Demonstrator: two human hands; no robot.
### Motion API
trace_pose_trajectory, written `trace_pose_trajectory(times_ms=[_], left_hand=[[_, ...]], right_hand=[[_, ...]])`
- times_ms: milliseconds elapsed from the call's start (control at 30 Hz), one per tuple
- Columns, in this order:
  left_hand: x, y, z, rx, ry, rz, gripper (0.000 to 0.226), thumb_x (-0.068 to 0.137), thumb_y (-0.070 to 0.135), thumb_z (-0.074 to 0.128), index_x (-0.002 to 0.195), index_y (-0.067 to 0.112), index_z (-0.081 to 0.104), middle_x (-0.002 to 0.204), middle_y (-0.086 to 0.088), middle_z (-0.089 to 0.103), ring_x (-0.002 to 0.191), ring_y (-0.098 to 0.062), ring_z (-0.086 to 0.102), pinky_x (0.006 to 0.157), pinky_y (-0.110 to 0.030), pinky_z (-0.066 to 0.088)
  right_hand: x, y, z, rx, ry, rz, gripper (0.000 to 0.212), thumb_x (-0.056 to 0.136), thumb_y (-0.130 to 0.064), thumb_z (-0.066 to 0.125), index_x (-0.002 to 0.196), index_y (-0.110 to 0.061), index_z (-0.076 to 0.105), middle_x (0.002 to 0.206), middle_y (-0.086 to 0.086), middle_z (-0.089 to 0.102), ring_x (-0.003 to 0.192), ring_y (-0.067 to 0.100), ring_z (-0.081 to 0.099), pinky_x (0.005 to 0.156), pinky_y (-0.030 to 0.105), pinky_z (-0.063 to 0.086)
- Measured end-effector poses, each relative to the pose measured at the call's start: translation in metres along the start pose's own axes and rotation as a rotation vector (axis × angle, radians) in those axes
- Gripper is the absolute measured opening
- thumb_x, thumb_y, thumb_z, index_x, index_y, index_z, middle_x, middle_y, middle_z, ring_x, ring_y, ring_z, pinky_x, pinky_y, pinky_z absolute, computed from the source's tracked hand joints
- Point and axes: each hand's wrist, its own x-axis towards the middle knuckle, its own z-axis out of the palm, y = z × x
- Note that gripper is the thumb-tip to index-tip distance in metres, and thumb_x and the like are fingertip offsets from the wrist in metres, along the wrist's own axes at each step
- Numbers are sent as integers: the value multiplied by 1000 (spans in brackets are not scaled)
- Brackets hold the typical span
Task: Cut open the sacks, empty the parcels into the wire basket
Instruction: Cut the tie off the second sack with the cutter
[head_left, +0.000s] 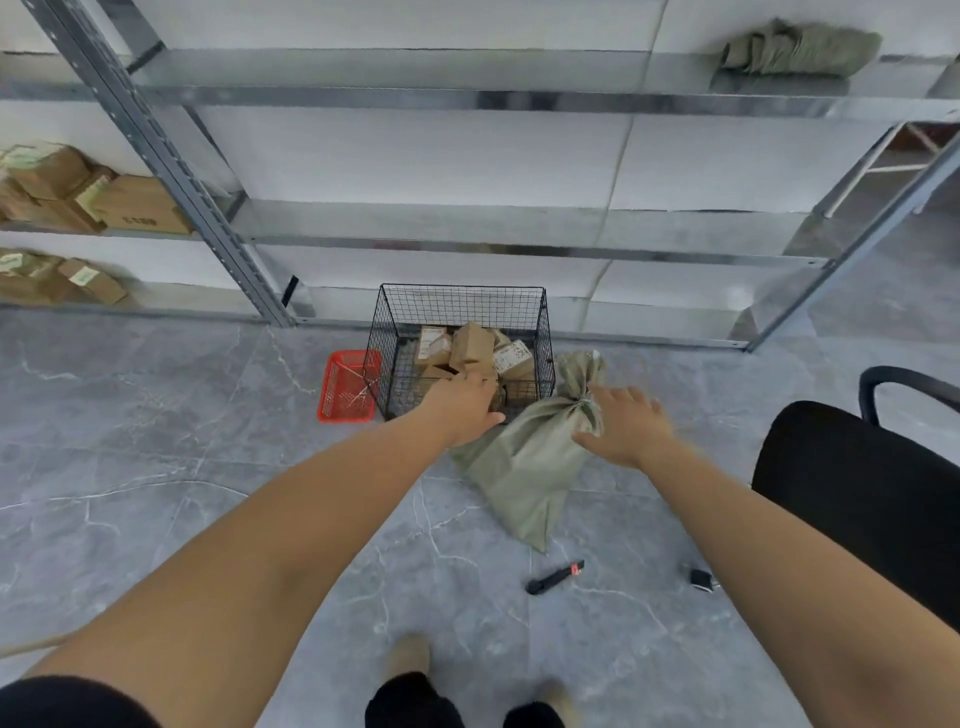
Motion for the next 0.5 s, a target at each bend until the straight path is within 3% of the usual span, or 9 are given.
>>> trace_pose_trajectory(times_ms=[300, 500], left_hand=[[30, -15, 89, 113, 18, 192, 59, 97, 42, 32, 142, 6, 22, 140, -17, 36, 125, -32, 39, 96, -43, 39], [98, 2, 234, 91, 36, 233, 57, 97, 40, 34, 141, 5, 23, 139, -17, 36, 126, -32, 38, 99, -43, 37]], right_hand=[[15, -12, 111, 75, -17, 139, 78, 87, -50, 49, 148, -22, 9, 153, 8, 22, 143, 31, 13, 116, 46, 15], [65, 16, 273, 83, -97, 215, 72, 88, -48, 50, 146, -20, 16, 149, 9, 28, 139, 30, 21, 112, 42, 23]])
